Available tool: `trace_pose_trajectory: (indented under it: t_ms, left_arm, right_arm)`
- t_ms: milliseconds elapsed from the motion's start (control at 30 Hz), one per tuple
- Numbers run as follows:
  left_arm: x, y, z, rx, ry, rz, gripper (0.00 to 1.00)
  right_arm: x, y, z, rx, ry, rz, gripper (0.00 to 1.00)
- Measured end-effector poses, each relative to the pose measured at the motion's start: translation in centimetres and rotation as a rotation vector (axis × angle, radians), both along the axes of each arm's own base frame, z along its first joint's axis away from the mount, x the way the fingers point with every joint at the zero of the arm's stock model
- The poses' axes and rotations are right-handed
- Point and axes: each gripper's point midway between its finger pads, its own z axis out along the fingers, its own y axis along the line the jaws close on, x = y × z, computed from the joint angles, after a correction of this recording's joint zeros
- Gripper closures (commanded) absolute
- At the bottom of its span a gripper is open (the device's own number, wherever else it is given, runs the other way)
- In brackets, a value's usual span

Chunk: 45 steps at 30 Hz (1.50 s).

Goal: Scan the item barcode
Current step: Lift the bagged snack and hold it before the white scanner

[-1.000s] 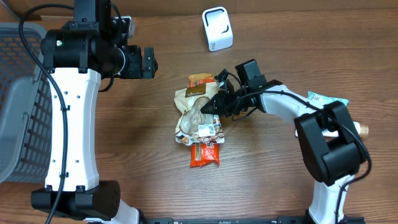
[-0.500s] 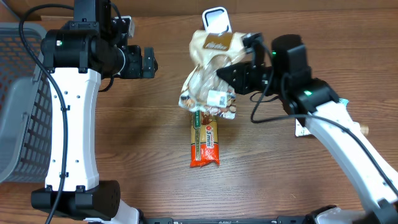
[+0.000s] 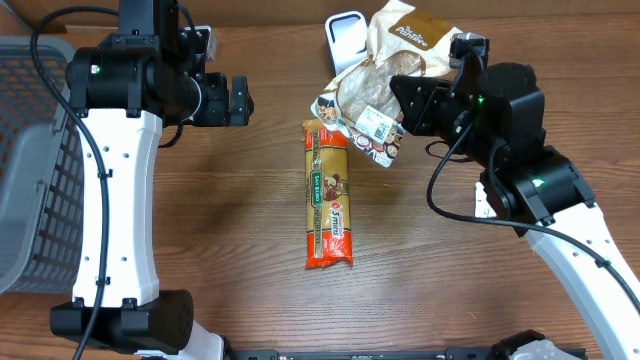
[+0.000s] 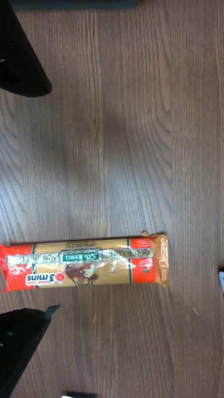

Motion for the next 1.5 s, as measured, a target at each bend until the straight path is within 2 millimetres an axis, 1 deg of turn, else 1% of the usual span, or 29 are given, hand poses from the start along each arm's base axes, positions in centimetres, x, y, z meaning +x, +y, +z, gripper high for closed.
trace_pose_trajectory:
  t_ms: [167,267,333,433,467,500,533,600,667,700,733,767,833,933,1000,1200,1300,1367,1500]
  left_arm:
    - [0.0,0.0,0.0,0.0,0.0,0.0,0.0]
    - [0.0,0.0,0.0,0.0,0.0,0.0,0.0]
    - [0.0,0.0,0.0,0.0,0.0,0.0,0.0]
    - [0.0,0.0,0.0,0.0,-0.001,0.0,0.01]
    - [0.0,0.0,0.0,0.0,0.0,0.0,0.0]
    - [0.0,0.0,0.0,0.0,0.0,0.0,0.0]
    - [0.0,0.0,0.0,0.0,0.0,0.0,0.0]
    - [0.0,0.0,0.0,0.0,0.0,0.0,0.0]
    - [0.0,0.0,0.0,0.0,0.001,0.0,0.0]
    - [0.0,0.0,0.0,-0.001,0.0,0.0,0.0]
    - [0.0,0.0,0.0,0.0,0.0,0.0,0.0]
    - [0.0,0.0,0.0,0.0,0.002,0.0,0.01]
    - [0.0,0.0,0.0,0.0,0.0,0.0,0.0]
    - [0.0,0.0,0.0,0.0,0.0,0.0,0.0]
    - [0.0,0.0,0.0,0.0,0.0,0.0,0.0]
    - [0.0,0.0,0.0,0.0,0.0,0.0,0.01]
    - [0.0,0.0,0.0,0.0,0.0,0.0,0.0]
    - [0.0,0.0,0.0,0.0,0.0,0.0,0.01]
    - [0.0,0.0,0.0,0.0,-0.001,0.0,0.01]
  right_arm:
    - [0.4,-0.4,0.2,-0.004,-0.013,-0.031,0.96]
    - [0.8,-0.8,-0.1,-0.047,-0.022,-0.08,0.96]
    - [1.5,-0.9,0.1,-0.091,-0.047,-0.126,0.96]
    - [3.5,-0.7,1.1,-0.163,-0.133,-0.205,0.96]
    - [5.2,-0.6,2.1,-0.213,-0.215,-0.266,0.96]
    - [6.0,-0.5,2.5,-0.244,-0.257,-0.291,0.96]
    - [7.3,-0.5,3.5,-0.274,-0.338,-0.347,0.96]
    - [9.3,-0.4,4.1,-0.354,-0.445,-0.423,0.96]
    - [11.0,-0.1,3.5,-0.456,-0.521,-0.468,0.96]
    - [12.0,0.0,2.9,-0.516,-0.555,-0.489,0.96]
    - [13.3,0.2,1.6,-0.61,-0.594,-0.503,0.96]
    - [13.8,0.4,0.9,-0.647,-0.604,-0.504,0.96]
    - [15.2,0.8,-1.3,-0.755,-0.641,-0.513,0.96]
    - [16.6,1.2,-3.3,-0.852,-0.713,-0.543,0.96]
    - [17.0,1.4,-3.9,-0.887,-0.744,-0.549,0.96]
    - [17.6,2.3,-5.3,-1.02,-0.806,-0.5,0.96]
    - [18.6,2.9,-5.8,-1.112,-0.831,-0.471,0.96]
    - [19.3,3.5,-5.5,-1.167,-0.857,-0.463,0.96]
    - [21.4,4.4,-4.0,-1.28,-0.906,-0.437,0.96]
